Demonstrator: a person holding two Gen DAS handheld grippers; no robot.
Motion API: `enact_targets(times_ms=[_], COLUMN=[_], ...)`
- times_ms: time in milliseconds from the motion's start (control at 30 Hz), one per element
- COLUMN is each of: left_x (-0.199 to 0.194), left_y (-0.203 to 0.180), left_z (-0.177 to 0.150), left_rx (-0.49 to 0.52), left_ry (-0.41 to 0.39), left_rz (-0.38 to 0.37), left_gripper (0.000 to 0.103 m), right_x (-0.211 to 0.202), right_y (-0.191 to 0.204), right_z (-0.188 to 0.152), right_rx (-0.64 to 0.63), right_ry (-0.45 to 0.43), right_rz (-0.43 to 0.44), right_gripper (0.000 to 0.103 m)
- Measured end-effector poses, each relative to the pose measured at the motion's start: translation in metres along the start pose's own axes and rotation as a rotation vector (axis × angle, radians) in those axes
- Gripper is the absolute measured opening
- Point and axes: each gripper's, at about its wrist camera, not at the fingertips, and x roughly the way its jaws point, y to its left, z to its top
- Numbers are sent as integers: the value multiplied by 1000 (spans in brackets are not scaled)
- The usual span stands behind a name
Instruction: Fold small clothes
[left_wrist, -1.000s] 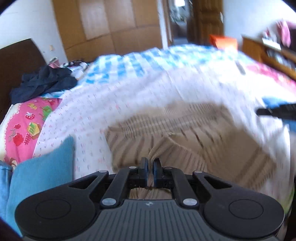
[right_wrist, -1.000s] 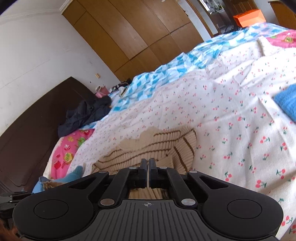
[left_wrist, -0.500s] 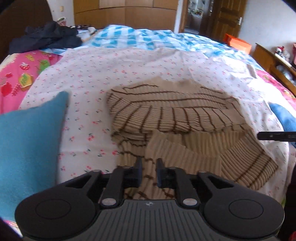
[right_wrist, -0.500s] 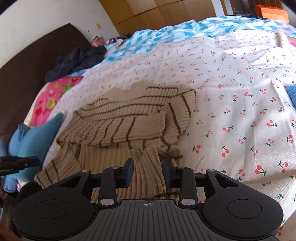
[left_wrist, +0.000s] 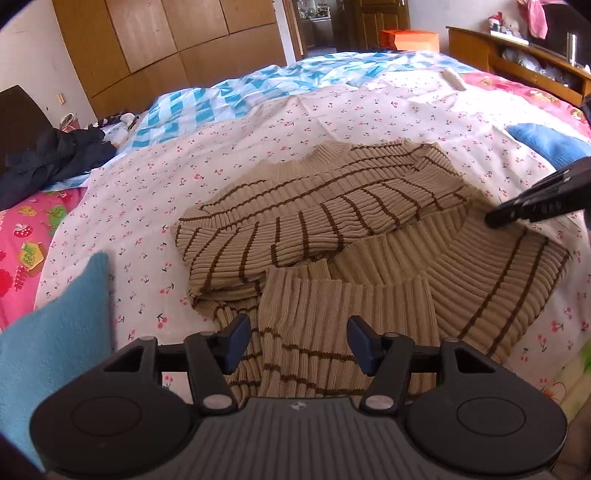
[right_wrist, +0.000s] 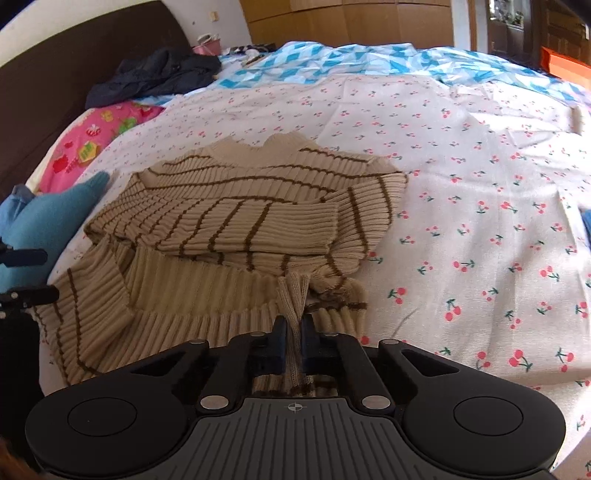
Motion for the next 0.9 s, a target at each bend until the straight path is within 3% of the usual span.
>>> enact_targets(times_ms=[133,200,467,633,733,900], left_x=[9,14,39,68,86,96], left_y=[11,14,-2,-2,5,21], left_z=[2,5,13,12,10,12], left_rx=[-51,-51,94,130,107,1], left_ry=[8,12,69,159,222,259], left_rz=[-2,12,51,62,32,-19], left_gripper=[62,54,37,37,38,38], right_x=[-9,-8,4,6,8,9], right_y=[-21,-25,-26,-30,-34,-37], right_z=[0,-3,-13,-15,-17,-18], right_rx=[92,111,156,177,197,213], right_ry=[-24,-20,-8,-6,-5,-6], right_rz=[5,10,40,57,67,80], right_gripper=[5,5,5,6,6,6])
